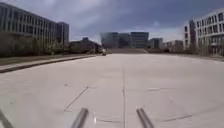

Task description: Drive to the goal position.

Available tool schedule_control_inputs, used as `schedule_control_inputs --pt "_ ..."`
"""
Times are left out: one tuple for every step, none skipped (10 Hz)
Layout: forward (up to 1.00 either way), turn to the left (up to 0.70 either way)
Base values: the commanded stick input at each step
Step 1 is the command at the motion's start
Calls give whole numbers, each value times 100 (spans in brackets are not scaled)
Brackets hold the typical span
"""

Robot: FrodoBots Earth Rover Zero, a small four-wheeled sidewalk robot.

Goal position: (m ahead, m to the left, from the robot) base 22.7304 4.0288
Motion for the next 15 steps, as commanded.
schedule_control_inputs --pt "100 0" --pt "100 -15" --pt "100 -39" --pt "100 -39" --pt "100 -39" --pt "100 -39" --pt "100 -29" --pt "100 0" --pt "100 0" --pt "100 0" --pt "100 0" --pt "100 -1" --pt "100 -19" --pt "100 -39" --pt "100 -35"
